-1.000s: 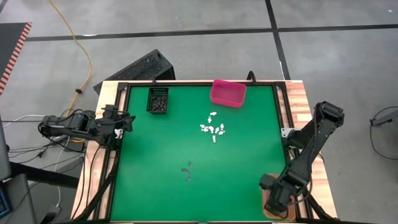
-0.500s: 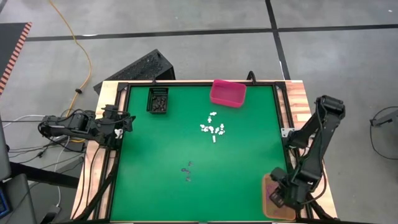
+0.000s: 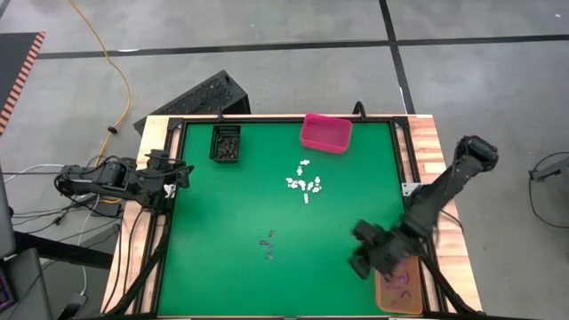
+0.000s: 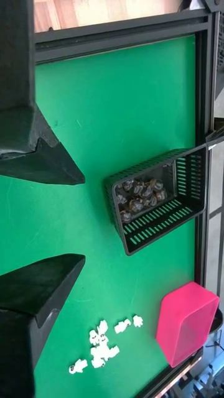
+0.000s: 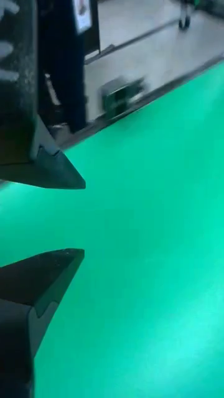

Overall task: Sort Halloween decoration
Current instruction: Put the pink witch hat toy into the orange bin

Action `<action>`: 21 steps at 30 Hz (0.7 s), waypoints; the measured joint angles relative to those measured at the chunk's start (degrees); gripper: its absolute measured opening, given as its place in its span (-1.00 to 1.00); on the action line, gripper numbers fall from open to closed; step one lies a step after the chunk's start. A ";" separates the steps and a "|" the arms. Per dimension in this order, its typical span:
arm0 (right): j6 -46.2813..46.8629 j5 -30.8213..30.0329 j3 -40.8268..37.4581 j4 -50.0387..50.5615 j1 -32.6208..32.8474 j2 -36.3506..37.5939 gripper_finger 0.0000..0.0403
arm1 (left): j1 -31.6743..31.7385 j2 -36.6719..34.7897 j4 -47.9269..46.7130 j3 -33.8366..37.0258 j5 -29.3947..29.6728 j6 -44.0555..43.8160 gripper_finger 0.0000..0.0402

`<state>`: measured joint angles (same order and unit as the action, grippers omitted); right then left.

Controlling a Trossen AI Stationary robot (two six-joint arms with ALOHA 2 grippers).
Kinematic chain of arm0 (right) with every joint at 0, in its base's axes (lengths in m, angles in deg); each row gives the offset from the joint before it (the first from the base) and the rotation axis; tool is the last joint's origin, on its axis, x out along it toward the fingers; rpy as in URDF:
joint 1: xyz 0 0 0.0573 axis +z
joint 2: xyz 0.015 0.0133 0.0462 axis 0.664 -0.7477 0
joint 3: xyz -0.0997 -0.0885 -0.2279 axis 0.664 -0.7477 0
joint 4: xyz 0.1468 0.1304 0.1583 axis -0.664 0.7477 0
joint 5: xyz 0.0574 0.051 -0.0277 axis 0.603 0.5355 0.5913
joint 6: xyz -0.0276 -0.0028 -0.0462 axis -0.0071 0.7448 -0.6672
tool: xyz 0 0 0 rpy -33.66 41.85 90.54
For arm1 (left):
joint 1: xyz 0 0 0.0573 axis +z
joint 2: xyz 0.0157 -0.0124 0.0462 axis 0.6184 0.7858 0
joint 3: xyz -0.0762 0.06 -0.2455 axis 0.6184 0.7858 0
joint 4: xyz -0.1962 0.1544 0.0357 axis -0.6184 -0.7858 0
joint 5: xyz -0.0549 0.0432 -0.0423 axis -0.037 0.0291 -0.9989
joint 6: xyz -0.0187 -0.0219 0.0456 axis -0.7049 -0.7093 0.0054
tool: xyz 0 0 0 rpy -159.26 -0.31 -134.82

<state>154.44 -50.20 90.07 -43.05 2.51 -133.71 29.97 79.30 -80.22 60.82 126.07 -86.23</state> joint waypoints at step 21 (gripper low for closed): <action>-61.52 7.22 10.60 -30.33 -27.83 -26.92 -0.18 | 0.01 0.02 0.01 0.00 0.02 -0.02 -0.09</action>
<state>92.92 -42.98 100.67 -73.39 -25.32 -160.63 29.98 79.32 -80.21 60.82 126.09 -86.25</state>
